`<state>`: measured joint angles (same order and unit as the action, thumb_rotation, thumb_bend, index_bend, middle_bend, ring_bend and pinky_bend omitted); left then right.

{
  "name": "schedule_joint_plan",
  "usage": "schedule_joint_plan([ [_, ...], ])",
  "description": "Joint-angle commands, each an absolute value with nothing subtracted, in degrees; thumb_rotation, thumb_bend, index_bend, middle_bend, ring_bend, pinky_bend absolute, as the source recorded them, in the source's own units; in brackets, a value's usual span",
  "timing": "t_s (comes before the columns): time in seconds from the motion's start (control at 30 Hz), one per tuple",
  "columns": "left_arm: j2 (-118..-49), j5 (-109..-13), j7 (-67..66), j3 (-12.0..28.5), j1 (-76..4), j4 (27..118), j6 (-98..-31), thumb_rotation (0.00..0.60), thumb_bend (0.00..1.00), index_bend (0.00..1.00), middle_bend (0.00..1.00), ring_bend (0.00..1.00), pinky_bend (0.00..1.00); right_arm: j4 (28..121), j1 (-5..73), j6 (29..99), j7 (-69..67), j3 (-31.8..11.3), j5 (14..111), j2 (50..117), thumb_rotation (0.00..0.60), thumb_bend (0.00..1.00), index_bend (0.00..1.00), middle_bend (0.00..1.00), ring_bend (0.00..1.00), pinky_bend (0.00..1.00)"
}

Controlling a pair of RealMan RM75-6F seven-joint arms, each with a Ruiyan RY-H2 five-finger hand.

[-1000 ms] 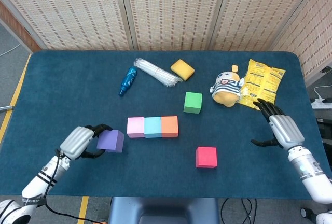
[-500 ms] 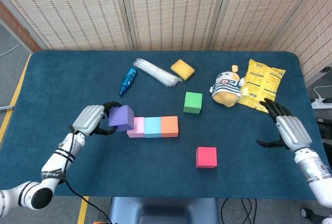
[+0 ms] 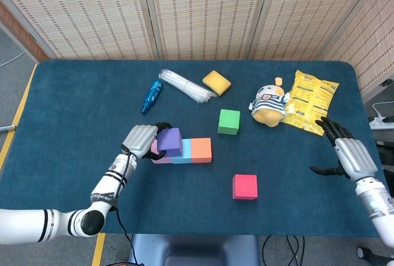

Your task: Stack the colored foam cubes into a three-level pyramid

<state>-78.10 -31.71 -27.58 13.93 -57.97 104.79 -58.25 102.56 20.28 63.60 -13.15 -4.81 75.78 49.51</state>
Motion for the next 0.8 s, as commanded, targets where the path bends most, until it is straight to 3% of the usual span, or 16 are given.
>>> schedule_joint_plan([
  [0.03,-78.5,-32.8,-27.8,13.2,-58.1,104.0,-58.3,0.6,0.35,0.22,0.39,0.36,0.41,102.3,20.2,63.4,-13.3,-4.9,75.8,49.7,0.6,0.24,0.0,0.1,0.09,0.21],
  [0.3,-79.9,-39.9,-27.4,10.4,-56.3,101.2,-59.5,0.6,0.35,0.22,0.37,0.33,0.36,101.9,20.1,62.7,-13.2,-5.3,75.3,50.0,0.6,0.24,0.0,0.1,0.09,0.21],
  [0.8,-80.6,-41.3,-25.7,10.8,-55.9,100.0,-57.3,0.6,0.35,0.22,0.37,0.32,0.35,102.7,19.8,62.3,-11.7,-5.9,74.3,50.1,0.6,0.24,0.0,0.1,0.09,0.21],
])
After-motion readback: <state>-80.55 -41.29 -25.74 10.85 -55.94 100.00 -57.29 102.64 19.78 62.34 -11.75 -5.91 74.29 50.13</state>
